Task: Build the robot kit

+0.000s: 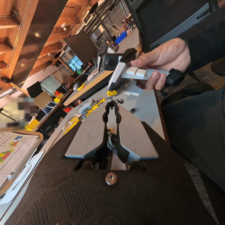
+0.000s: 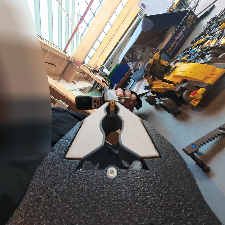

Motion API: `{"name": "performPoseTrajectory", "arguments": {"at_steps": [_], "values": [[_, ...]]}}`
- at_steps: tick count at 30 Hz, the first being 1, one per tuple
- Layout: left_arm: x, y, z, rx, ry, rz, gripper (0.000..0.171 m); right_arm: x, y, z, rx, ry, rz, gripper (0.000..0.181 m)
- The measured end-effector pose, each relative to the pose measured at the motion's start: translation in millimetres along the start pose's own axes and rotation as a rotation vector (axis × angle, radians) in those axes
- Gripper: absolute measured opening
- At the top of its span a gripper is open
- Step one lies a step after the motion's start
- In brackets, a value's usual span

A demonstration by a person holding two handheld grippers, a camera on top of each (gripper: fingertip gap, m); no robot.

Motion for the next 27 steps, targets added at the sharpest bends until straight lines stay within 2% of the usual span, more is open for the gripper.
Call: {"name": "performPoseTrajectory", "arguments": {"at_steps": [27], "values": [[-3, -1, 5, 0.008, -0.047, 0.011, 0.005, -5, 11, -13, 0.086, 0.138, -0.088, 0.005]]}}
Point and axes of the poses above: each gripper's, where its closed fingertips meet, y out along the fingers, x out of its top, z = x × y across the jaws, the point moved 4 cm from there along -y, back along the fingers
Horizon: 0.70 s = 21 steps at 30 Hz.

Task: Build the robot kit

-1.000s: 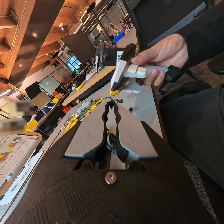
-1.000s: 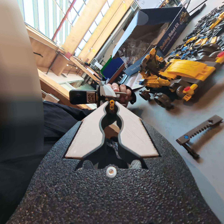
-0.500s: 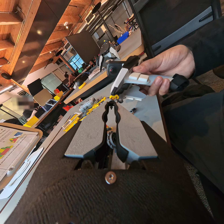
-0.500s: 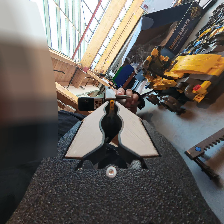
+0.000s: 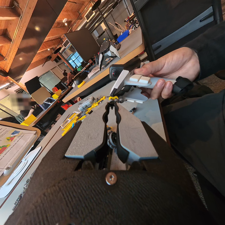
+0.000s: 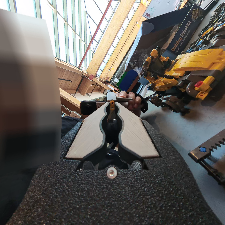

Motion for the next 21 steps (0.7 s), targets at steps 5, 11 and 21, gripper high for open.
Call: {"name": "performPoseTrajectory", "arguments": {"at_steps": [5, 11, 21], "values": [[-1, 0, -1, -0.007, -0.006, 0.009, 0.005, -1, 0, -1, -0.006, -0.004, 0.002, 0.006], [-4, 0, -2, -0.022, -0.019, 0.032, 0.005, -2, -1, -2, -0.066, -0.069, 0.055, 0.007], [-12, 3, -11, -0.105, -0.045, 0.098, 0.005, -6, -6, -10, -0.139, -0.072, 0.238, 0.007]]}}
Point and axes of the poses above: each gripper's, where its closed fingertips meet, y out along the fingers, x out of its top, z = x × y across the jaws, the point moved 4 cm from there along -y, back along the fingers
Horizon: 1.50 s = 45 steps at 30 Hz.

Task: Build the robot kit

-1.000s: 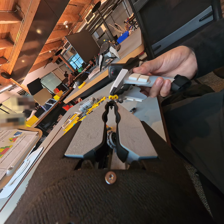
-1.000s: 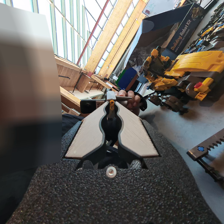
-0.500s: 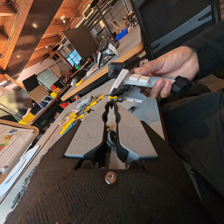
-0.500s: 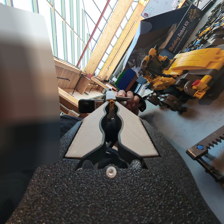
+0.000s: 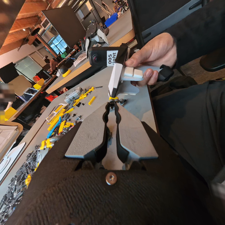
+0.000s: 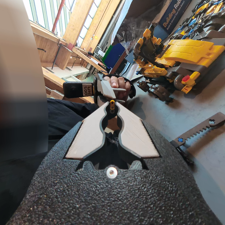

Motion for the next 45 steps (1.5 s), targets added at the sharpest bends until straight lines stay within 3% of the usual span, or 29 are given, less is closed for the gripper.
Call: {"name": "performPoseTrajectory", "arguments": {"at_steps": [23, 31, 33, 35, 45], "values": [[-12, 7, -16, -0.169, -0.022, 0.096, 0.005, -12, -1, -16, 0.017, 0.060, 0.349, 0.006], [-5, 5, 2, -0.029, -0.035, 0.011, 0.005, 9, 0, -10, 0.069, 0.036, 0.204, 0.008], [-5, 4, 4, -0.009, -0.043, 0.013, 0.005, 15, 0, -9, 0.052, -0.015, 0.166, 0.026], [-5, 4, 6, 0.008, -0.045, 0.009, 0.005, 18, -3, -9, 0.015, -0.078, 0.144, 0.026], [-6, 3, 5, 0.006, -0.085, 0.033, 0.004, -4, -11, -2, -0.068, -0.308, 0.159, 0.026]]}}
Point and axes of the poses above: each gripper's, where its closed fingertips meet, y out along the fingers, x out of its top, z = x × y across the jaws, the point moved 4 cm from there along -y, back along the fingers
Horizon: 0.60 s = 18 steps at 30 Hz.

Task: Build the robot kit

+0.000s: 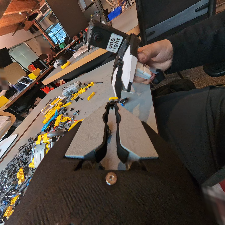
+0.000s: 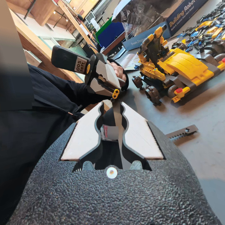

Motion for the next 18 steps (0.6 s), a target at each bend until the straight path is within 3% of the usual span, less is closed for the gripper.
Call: {"name": "performPoseTrajectory", "arguments": {"at_steps": [2, 8, 18], "values": [[0, -1, 0, -0.003, -0.019, 0.006, 0.005, -2, 1, -1, -0.030, -0.033, 0.011, 0.020], [2, -3, 1, -0.029, -0.112, 0.004, 0.005, -9, 10, -3, -0.113, -0.123, 0.070, 0.027], [0, -2, 0, -0.034, -0.114, 0.017, 0.005, -12, 13, -5, -0.080, -0.064, 0.103, 0.029]]}}
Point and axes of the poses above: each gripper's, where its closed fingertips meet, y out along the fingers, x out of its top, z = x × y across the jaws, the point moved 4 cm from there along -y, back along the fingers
